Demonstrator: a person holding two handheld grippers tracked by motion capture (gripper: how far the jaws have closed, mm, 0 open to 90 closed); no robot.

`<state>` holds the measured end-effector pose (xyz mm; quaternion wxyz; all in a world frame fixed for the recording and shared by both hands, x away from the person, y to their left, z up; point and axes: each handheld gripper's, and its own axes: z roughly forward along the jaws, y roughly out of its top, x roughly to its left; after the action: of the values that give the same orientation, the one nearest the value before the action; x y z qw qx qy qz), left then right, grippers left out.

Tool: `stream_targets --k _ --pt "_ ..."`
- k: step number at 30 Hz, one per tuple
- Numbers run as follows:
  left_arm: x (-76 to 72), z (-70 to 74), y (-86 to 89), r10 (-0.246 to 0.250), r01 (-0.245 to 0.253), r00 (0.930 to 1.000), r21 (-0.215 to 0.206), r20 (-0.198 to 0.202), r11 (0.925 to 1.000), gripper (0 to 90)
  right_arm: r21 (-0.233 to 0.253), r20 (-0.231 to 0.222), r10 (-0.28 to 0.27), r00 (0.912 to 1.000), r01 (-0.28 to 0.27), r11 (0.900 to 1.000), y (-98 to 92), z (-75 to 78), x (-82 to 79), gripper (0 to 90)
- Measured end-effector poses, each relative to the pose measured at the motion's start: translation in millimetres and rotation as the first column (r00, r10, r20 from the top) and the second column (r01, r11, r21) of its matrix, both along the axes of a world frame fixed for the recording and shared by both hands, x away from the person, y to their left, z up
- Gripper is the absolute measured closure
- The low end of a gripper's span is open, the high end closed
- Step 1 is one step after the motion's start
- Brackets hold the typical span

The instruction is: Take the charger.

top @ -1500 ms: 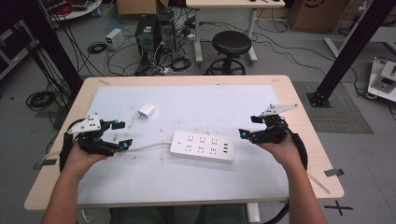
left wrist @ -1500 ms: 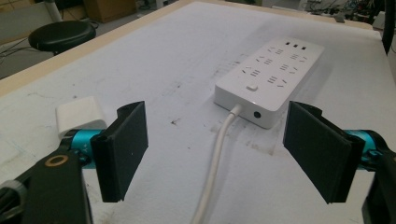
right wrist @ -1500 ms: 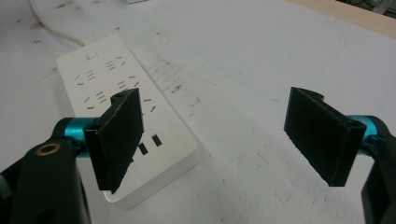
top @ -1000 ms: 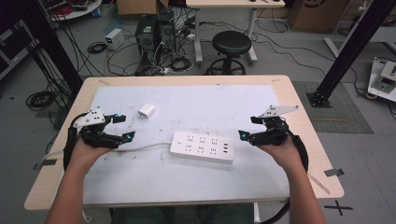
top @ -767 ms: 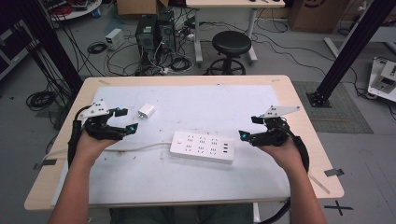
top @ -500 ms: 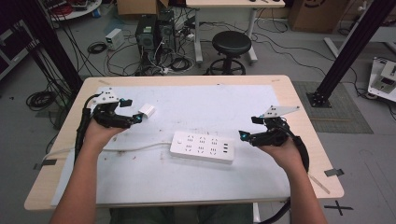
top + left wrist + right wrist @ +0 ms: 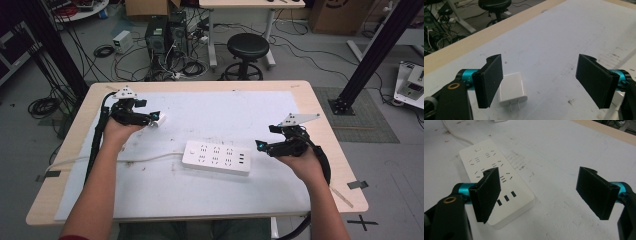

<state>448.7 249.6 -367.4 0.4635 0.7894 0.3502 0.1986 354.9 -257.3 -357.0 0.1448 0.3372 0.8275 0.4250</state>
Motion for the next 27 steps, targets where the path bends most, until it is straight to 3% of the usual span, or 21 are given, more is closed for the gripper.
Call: stream_targets --k 1,8,14,18,27 --pt "10.9 -13.9 -0.8 0.038 -0.038 0.9985 0.021 -0.038 0.9991 21.8 -0.006 0.002 0.003 1.0 -0.003 1.0 0.9 -0.6 0.6 20.4" --pt "30.6 -41.8 1.8 0.099 -0.093 0.99 0.062 -0.1 0.9937 21.8 -0.009 -0.002 -0.002 1.0 0.002 1.0 2.8 0.1 -0.6 20.4" --pt "36.7 -51.5 -0.9 0.113 -0.106 0.9865 0.058 -0.119 0.9927 21.8 -0.009 -0.001 -0.008 1.0 0.008 1.0 2.9 -0.7 -1.5 20.4" --pt "43.0 -63.0 -3.4 0.131 -0.12 0.9817 0.085 -0.139 0.9892 21.8 -0.011 -0.007 -0.011 0.9999 0.011 1.0 3.7 -2.4 -1.2 20.4" --pt "49.3 -75.0 -2.6 0.155 -0.142 0.9753 0.092 -0.158 0.9856 21.8 -0.013 -0.014 -0.014 0.9998 0.014 1.0 4.9 -3.6 0.1 20.4"
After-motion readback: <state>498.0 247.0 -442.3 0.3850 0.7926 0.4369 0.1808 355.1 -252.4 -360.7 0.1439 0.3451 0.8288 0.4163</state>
